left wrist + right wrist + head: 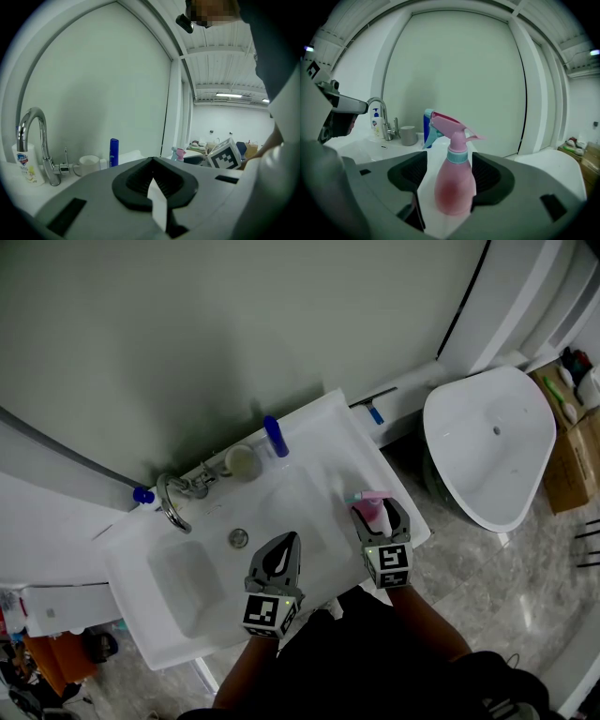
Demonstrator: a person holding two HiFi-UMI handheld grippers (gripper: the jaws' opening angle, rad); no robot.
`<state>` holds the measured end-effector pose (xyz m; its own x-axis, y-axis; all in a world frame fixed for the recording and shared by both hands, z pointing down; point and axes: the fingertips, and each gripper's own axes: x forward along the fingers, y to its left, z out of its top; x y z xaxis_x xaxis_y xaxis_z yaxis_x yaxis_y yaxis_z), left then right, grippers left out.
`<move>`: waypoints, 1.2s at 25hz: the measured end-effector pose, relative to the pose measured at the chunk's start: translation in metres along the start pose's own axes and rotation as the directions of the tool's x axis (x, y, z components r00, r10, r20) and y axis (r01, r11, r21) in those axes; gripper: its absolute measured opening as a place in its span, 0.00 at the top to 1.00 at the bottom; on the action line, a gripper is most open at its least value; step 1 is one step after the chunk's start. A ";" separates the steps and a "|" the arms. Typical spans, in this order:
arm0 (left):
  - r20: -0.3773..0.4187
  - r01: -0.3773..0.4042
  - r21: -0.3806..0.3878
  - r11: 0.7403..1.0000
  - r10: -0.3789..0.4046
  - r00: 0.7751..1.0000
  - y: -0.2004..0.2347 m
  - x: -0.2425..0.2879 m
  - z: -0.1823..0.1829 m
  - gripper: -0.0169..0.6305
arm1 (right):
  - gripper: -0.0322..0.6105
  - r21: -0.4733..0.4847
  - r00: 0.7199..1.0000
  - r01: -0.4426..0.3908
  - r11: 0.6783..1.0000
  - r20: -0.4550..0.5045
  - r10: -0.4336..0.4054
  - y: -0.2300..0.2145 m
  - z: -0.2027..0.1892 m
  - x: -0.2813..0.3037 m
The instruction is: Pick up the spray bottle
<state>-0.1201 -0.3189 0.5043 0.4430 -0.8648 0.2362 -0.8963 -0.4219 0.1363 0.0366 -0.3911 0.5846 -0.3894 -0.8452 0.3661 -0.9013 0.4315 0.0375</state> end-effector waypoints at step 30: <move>0.001 -0.010 0.005 1.000 0.010 1.000 0.013 0.006 0.004 0.98 | 0.68 -0.054 0.999 0.009 0.999 0.047 -0.006 -0.006 0.014 0.013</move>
<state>-0.1289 -0.3309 0.5039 0.4338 -0.8694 0.2367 -0.9009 -0.4143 0.1295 0.0344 -0.4086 0.5765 -0.3924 -0.8617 0.3218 -0.8931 0.4406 0.0908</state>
